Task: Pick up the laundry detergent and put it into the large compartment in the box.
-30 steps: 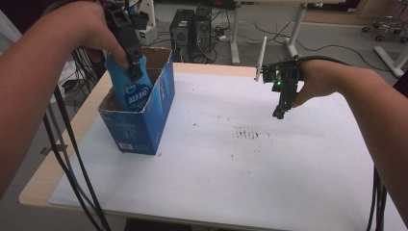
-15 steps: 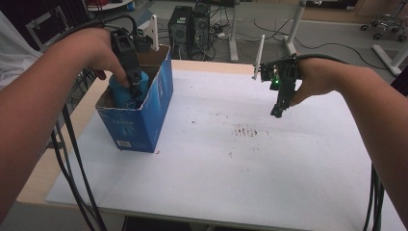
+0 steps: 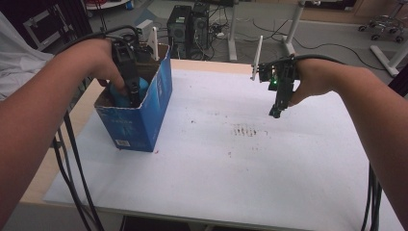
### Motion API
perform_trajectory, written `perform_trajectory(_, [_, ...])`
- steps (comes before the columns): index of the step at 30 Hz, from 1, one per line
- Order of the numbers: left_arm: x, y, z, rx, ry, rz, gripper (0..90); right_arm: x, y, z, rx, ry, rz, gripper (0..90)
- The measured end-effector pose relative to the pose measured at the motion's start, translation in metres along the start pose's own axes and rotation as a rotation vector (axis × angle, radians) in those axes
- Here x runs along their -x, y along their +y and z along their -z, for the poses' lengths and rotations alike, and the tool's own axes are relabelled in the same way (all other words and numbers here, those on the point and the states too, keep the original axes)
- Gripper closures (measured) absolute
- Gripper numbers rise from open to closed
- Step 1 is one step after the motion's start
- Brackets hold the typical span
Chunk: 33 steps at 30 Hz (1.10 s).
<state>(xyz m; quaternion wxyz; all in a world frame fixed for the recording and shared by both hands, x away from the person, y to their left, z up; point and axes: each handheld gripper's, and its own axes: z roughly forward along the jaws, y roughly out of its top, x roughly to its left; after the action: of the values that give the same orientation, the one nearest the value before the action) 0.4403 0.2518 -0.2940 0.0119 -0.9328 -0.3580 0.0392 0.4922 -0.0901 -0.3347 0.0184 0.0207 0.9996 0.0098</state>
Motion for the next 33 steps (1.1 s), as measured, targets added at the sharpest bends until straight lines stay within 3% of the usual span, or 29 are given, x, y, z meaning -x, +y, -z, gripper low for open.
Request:
perform_trajectory(12, [-0.001,0.001,-0.001,0.014,-0.023,0.0,37.5,0.0,0.001,0.001,0.0,0.001,-0.007,2.1])
perform_trajectory(23, [0.0,0.0,0.005,0.012,-0.002,0.012,29.2,-0.001,-0.001,0.003,0.003,-0.002,-0.008,2.1])
perform_trajectory(33, [0.008,-0.001,0.03,0.002,0.019,-0.029,27.2,-0.002,-0.002,0.005,0.01,-0.006,-0.006,2.1])
